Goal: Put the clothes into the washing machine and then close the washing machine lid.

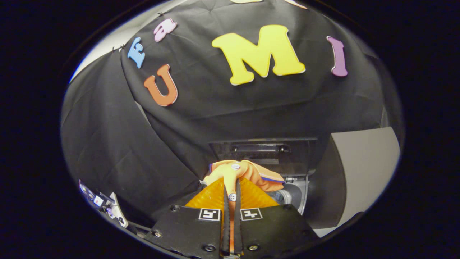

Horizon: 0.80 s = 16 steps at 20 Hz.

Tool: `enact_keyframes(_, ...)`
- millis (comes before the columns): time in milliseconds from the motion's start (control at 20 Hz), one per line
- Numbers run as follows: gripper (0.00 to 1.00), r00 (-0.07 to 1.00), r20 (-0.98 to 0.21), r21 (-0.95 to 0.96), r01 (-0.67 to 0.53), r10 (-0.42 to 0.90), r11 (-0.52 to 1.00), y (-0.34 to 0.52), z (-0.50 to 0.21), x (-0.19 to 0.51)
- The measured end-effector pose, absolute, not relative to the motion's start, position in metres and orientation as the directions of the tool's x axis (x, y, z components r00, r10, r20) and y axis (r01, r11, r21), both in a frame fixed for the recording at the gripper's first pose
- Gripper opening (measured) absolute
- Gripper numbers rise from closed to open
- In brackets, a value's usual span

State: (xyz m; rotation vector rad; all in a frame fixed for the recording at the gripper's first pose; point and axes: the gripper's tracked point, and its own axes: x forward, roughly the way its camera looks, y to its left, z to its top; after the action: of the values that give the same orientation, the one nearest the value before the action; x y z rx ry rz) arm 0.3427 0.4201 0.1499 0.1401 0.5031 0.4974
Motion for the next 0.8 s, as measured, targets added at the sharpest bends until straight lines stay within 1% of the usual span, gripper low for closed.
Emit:
enact_keyframes(350, 0.07, 0.703, -0.545, 0.234, -0.396, 0.457, 0.888, 0.448, 0.086, 0.392)
enact_keyframes(650, 0.07, 0.652, -0.657, 0.216, -0.318, 0.379, 0.923, 0.449, 0.027, 0.429)
enact_keyframes(800, 0.08, 0.614, -0.719, 0.194, -0.274, 0.327, 0.942, 0.445, 0.003, 0.429)
